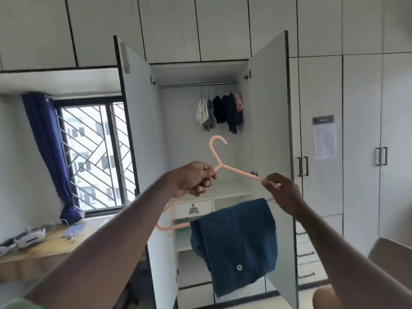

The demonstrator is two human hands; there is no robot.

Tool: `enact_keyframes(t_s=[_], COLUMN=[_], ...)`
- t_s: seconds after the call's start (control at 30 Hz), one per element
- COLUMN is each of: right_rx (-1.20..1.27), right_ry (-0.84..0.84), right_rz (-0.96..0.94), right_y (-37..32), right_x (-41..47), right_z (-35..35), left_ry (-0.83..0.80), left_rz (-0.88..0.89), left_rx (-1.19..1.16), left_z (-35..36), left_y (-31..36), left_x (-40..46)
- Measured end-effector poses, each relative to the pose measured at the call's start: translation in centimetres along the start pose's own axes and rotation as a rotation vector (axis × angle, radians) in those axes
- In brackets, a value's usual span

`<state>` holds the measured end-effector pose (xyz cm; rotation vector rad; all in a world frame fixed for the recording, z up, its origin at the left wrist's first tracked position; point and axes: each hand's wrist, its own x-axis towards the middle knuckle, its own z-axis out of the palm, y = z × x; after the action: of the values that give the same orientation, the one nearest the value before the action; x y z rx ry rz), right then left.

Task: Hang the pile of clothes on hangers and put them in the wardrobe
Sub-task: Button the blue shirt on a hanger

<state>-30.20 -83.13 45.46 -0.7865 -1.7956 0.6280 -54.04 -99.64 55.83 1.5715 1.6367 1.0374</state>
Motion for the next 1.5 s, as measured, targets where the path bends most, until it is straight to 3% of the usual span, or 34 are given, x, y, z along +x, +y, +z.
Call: enact_keyframes(t_s=[0.13,0.2,0.3,0.37,0.43,0.57,0.77,1.03,1.2,1.5], right_rx=[-0.266,-0.195,0.039,0.063,0.019,-0.198,-0.440,-0.592,-0.602,-0.575], right_ry=[0.235,0.320,0.231,0.135,0.036,0.002,-0.091,0.098,0.188,0.299], right_rz=[0.003,-0.061,-0.117,-0.172,-0.176,-0.133,-0.099,-0.255,-0.294,-0.285], right_y=[-1.1,-3.2,-5.1,-6.1,-6.4,-5.1,-1.2,3.7,4.9,3.5], right_x=[2.1,2.2,2.6,2.7,4.1,10.9,22.9,36.5,45.7,63.8], right_z=[8.2,11.2,15.8,18.2,20.5,23.6,26.2,32.2,37.3,44.4], left_ry=[-0.028,0.003,0.088,0.153,0.223,0.309,0.271,0.304,0.507,0.637], left_rz=[-0.075,-0.118,-0.156,-0.162,-0.147,-0.104,-0.093,-0.011,0.027,0.251], left_rx=[-0.160,-0.245,-0.392,-0.455,-0.504,-0.560,-0.553,-0.348,0.106,0.702], left_z=[-3.2,-4.1,-5.4,-6.0,-6.9,-9.7,-16.1,-26.0,-34.1,-48.2], left_y=[-1.3,-1.7,-2.9,-3.9,-5.0,-6.5,-7.4,-9.6,-13.6,-18.0], left_x=[5.1,8.0,13.7,17.7,22.1,29.8,38.3,48.3,54.2,69.1])
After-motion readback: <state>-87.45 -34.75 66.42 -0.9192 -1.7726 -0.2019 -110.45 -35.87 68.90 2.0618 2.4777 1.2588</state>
